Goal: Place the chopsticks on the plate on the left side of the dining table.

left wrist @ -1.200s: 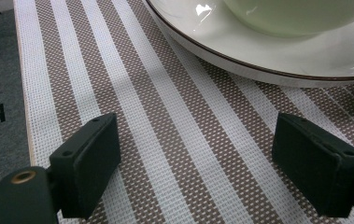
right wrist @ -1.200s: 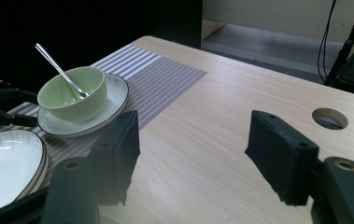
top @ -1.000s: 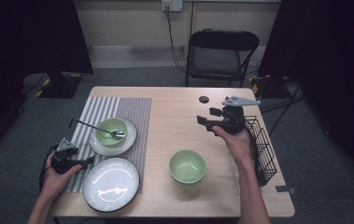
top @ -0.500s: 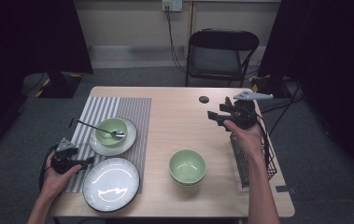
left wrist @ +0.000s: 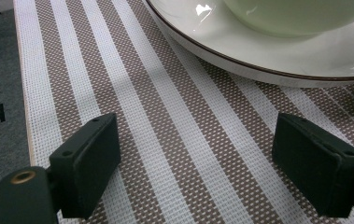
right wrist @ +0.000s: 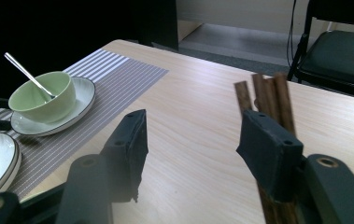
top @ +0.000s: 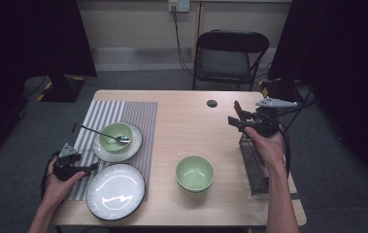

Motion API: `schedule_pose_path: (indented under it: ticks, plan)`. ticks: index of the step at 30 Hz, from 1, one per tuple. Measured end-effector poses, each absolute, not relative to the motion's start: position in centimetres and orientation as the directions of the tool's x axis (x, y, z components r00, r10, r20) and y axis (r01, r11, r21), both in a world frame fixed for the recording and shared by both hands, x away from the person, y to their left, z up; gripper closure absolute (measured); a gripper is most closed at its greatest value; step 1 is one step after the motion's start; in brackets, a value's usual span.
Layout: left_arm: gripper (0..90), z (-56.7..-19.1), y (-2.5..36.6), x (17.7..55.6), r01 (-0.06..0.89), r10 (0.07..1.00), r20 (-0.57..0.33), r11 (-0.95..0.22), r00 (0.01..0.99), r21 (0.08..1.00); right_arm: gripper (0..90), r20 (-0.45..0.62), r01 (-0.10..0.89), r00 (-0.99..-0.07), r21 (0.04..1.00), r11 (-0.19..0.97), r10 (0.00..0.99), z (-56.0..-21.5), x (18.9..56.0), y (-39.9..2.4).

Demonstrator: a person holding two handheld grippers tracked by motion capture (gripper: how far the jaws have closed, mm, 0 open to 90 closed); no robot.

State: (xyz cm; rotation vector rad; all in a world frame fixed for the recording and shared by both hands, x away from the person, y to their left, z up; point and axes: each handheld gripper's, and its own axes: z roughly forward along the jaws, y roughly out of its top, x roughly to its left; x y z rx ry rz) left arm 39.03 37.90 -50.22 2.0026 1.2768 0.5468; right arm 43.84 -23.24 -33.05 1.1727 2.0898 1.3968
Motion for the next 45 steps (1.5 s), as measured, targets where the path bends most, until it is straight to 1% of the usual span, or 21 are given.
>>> schedule_pose_path:
  ticks: [4, 7, 9, 11, 18, 24, 28, 31, 33, 41, 45]
  plan:
    - [14.9, -50.2, 37.9, 39.0, 0.613, 0.904, -0.015, -0.278, 0.428, 0.739, 43.9, 0.139, 0.427, -0.566, 0.892, 0.145, 0.812, -33.2, 43.6, -24.2]
    - [14.9, -50.2, 37.9, 39.0, 0.613, 0.904, -0.015, -0.278, 0.428, 0.739, 42.8, 0.136, 0.446, -0.547, 0.882, 0.151, 0.826, -33.6, 43.8, -24.6]
    - [14.9, -50.2, 37.9, 39.0, 0.613, 0.904, -0.015, -0.278, 0.428, 0.739, 43.5, 0.140, 0.459, -0.536, 0.876, 0.148, 0.832, -33.9, 43.9, -24.8]
    - [14.9, -50.2, 37.9, 39.0, 0.613, 0.904, -0.015, -0.278, 0.428, 0.739, 43.7, 0.144, 0.467, -0.536, 0.871, 0.150, 0.832, -34.2, 44.0, -24.8]
    - [14.9, -50.2, 37.9, 39.0, 0.613, 0.904, -0.015, -0.278, 0.428, 0.739, 48.7, 0.143, 0.491, -0.530, 0.855, 0.166, 0.836, -35.0, 44.3, -24.7]
    - [14.9, -50.2, 37.9, 39.0, 0.613, 0.904, -0.015, -0.278, 0.428, 0.739, 47.2, 0.143, 0.505, -0.530, 0.845, 0.176, 0.836, -35.4, 44.4, -24.6]
    - [14.9, -50.2, 37.9, 39.0, 0.613, 0.904, -0.015, -0.278, 0.428, 0.739, 51.1, 0.139, 0.506, -0.533, 0.843, 0.183, 0.835, -35.5, 44.2, -24.6]
    - [14.9, -50.2, 37.9, 39.0, 0.613, 0.904, -0.015, -0.278, 0.428, 0.739, 58.0, 0.139, 0.487, -0.530, 0.857, 0.166, 0.837, -35.4, 43.6, -25.0]
    - [14.9, -50.2, 37.9, 39.0, 0.613, 0.904, -0.015, -0.278, 0.428, 0.739, 60.8, 0.135, 0.486, -0.534, 0.856, 0.173, 0.835, -35.4, 43.3, -25.0]
    - [14.9, -50.2, 37.9, 39.0, 0.613, 0.904, -0.015, -0.278, 0.428, 0.739, 65.7, 0.129, 0.501, -0.538, 0.844, 0.193, 0.833, -35.8, 43.1, -25.2]
    - [14.9, -50.2, 37.9, 39.0, 0.613, 0.904, -0.015, -0.278, 0.428, 0.739, 66.7, 0.113, 0.530, -0.515, 0.821, 0.213, 0.850, -36.3, 43.3, -25.1]
